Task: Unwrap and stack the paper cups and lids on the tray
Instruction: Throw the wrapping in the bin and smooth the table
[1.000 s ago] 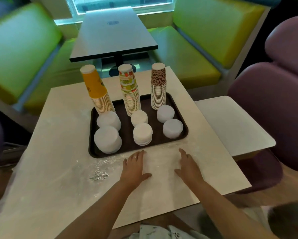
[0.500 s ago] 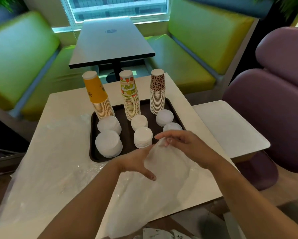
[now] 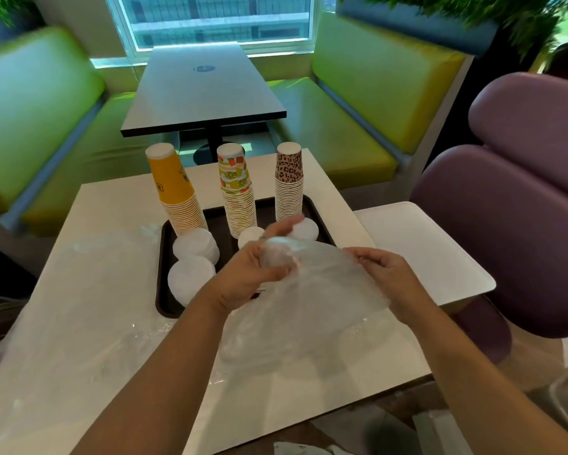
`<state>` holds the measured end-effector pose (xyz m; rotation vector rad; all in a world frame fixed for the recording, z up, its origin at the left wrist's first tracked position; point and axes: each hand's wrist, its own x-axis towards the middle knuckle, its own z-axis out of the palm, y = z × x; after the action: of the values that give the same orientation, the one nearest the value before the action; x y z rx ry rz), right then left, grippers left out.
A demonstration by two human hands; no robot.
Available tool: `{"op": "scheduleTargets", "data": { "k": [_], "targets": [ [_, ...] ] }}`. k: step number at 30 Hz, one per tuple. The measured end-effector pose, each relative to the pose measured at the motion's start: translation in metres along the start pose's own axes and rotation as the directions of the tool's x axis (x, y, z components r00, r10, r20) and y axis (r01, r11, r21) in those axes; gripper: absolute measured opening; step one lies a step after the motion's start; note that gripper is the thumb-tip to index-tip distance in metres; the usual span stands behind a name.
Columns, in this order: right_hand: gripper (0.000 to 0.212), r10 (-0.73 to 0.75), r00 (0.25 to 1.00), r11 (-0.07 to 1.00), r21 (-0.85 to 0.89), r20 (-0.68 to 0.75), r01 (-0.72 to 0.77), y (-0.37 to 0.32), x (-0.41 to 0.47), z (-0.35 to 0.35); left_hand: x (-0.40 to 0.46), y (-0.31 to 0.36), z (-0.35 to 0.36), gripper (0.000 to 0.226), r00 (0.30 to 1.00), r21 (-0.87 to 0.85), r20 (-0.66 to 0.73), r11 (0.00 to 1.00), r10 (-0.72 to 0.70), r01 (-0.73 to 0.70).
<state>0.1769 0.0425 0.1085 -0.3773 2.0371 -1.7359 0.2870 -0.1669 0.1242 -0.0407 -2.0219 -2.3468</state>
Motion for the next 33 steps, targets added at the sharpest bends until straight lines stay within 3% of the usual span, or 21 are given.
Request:
{"op": "scheduleTargets", "data": {
  "k": [4,6,9,10,12,14,16,18,20,24,26,29,31,33],
  "targets": [
    [0.011,0.082,0.965,0.996,-0.044,0.247,-0.074,0.001,-0.019,0.018,0.01,0.009,0.015,0.031,0.984,-0.111,-0.179,0.993,0.014,-0.035],
    [0.024,0.097,0.96,0.995,-0.042,0.264,-0.089,0.002,-0.021,0.021,0.021,0.008,0.016,0.03,0.956,0.028,-0.292,0.999,0.028,-0.021],
    [0.039,-0.046,0.998,0.984,0.176,0.043,0.038,-0.013,-0.015,0.012,0.031,0.012,0.022,0.027,0.97,0.266,-0.239,0.963,0.032,0.034],
    [0.051,-0.095,0.995,0.953,0.293,0.039,0.08,-0.019,-0.011,0.006,0.033,0.013,0.027,0.027,0.964,0.36,-0.262,0.931,0.035,0.064],
    [0.072,-0.198,0.969,0.916,0.379,0.151,0.128,-0.028,-0.01,-0.004,0.032,0.014,0.038,0.042,0.938,0.627,-0.336,0.764,0.087,0.153],
    [0.086,-0.225,0.932,0.957,0.244,0.284,0.157,-0.029,-0.013,-0.002,0.03,0.012,0.047,0.062,0.958,0.747,-0.264,0.651,0.108,0.133],
    [0.081,-0.189,0.94,0.982,0.024,0.283,0.19,-0.027,-0.017,0.007,0.032,0.007,0.054,0.067,0.984,0.804,-0.145,0.593,0.105,0.056],
    [0.064,-0.163,0.966,0.969,-0.15,0.2,0.195,-0.02,-0.018,0.013,0.036,0.006,0.054,0.065,0.987,0.78,-0.121,0.624,0.101,0.032],
    [0.047,-0.118,0.974,0.968,-0.198,0.195,0.157,-0.01,-0.019,0.011,0.035,0.006,0.05,0.066,0.981,0.743,-0.153,0.669,0.121,0.033],
    [0.01,-0.061,0.985,0.997,-0.042,0.163,0.069,-0.002,-0.02,0.002,0.034,0.013,0.04,0.06,0.927,0.537,-0.354,0.838,0.126,0.091],
    [0.015,-0.05,0.994,0.997,0.07,0.093,0.043,-0.003,-0.017,-0.001,0.033,0.015,0.041,0.069,0.9,0.309,-0.43,0.926,-0.067,0.217],
    [0.024,-0.008,0.999,0.987,0.16,0.032,0.003,-0.006,-0.014,-0.003,0.03,0.012,0.039,0.078,0.884,0.071,-0.23,0.899,-0.408,0.433],
    [0.024,-0.036,0.996,0.982,0.188,0.08,0.02,-0.008,-0.014,-0.004,0.028,0.007,0.038,0.057,0.888,0.019,-0.116,0.893,-0.445,0.45],
    [0.021,-0.05,0.988,0.961,0.275,0.148,0.007,-0.009,-0.015,-0.007,0.027,0.007,0.038,0.045,0.893,-0.065,-0.109,0.899,-0.437,0.432]
  ]
}}
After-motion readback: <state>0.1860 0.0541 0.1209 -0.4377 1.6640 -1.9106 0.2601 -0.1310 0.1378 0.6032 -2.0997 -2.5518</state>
